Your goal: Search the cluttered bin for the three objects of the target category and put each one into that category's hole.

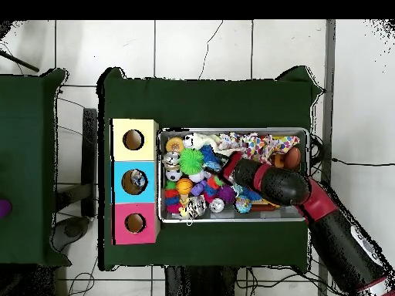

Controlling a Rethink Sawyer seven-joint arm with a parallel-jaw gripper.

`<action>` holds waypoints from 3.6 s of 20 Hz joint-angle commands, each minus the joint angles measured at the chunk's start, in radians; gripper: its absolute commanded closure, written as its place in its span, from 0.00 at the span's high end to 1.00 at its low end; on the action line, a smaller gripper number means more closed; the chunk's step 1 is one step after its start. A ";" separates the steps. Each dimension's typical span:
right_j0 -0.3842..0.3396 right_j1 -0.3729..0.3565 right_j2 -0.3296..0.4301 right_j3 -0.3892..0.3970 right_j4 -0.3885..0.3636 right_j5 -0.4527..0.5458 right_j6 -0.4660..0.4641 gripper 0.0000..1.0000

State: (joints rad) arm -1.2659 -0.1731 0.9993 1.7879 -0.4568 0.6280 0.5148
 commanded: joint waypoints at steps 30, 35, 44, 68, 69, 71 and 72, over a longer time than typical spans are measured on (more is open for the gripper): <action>-0.116 0.272 -0.031 -0.096 -0.299 0.033 -0.305 1.00; -0.103 0.259 -0.024 -0.094 -0.311 0.022 -0.281 1.00; -0.083 0.247 -0.014 -0.105 -0.301 0.029 -0.241 1.00; -0.100 0.293 -0.010 -0.150 -0.243 0.093 -0.269 1.00; -0.099 0.291 -0.009 -0.150 -0.243 0.096 -0.270 1.00; -0.095 0.285 -0.005 -0.154 -0.238 0.102 -0.266 1.00; -0.091 0.277 -0.004 -0.156 -0.234 0.107 -0.258 1.00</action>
State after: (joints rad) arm -1.3873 0.0649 1.0297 1.7556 -0.6627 0.6026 0.5146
